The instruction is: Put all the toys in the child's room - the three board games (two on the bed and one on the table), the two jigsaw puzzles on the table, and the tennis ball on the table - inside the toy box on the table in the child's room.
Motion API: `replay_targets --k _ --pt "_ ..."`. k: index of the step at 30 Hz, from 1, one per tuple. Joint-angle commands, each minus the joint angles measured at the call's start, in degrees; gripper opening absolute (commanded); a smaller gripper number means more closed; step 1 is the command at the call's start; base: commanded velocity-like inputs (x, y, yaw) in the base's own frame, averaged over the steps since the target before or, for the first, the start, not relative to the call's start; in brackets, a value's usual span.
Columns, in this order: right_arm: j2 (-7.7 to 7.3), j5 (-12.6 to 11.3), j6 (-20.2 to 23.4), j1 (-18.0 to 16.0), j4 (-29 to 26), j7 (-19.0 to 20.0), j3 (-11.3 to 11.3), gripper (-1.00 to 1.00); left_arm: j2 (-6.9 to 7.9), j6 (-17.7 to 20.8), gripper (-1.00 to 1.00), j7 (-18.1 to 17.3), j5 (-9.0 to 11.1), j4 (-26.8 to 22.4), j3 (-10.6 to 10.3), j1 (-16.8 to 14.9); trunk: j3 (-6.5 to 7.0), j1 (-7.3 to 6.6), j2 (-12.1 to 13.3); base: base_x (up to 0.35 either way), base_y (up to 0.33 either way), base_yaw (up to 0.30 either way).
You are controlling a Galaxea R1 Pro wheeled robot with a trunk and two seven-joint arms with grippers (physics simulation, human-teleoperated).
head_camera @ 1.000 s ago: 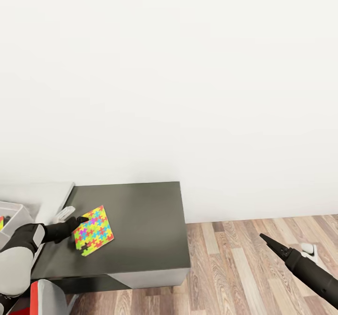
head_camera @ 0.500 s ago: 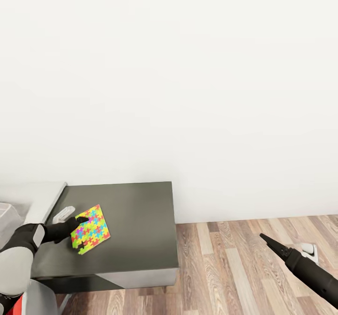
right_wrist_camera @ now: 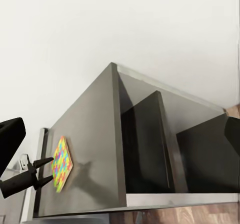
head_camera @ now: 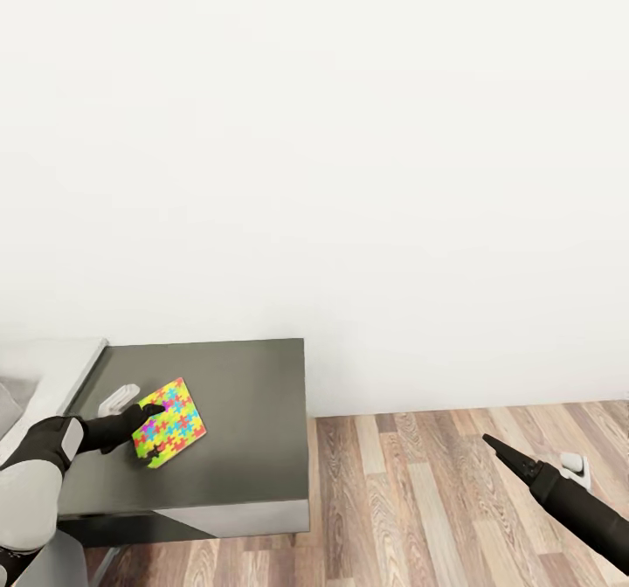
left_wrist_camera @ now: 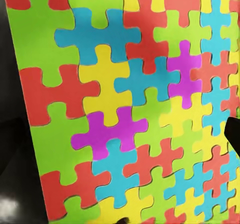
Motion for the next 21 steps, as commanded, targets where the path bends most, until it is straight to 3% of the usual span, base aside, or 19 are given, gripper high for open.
replay_targets --k 1,15,21 --pt "-0.02 -0.1 0.3 0.0 0.0 0.1 0.0 1.00 -0.06 0.3 1.00 -0.4 -1.0 1.3 0.4 0.0 -0.10 0.04 -0.1 0.000 -0.237 0.000" --pt "0.02 -0.1 0.3 0.0 0.0 0.1 0.0 1.00 -0.06 0.3 1.00 -0.4 -1.0 1.3 0.0 -0.1 -0.10 0.04 -0.1 0.000 -0.137 0.000" --pt "0.02 -0.1 0.3 -0.1 0.0 0.1 0.1 1.00 -0.06 0.2 1.00 -0.4 -1.0 1.3 -0.1 -0.1 -0.10 0.04 -0.1 0.004 -0.034 0.000"
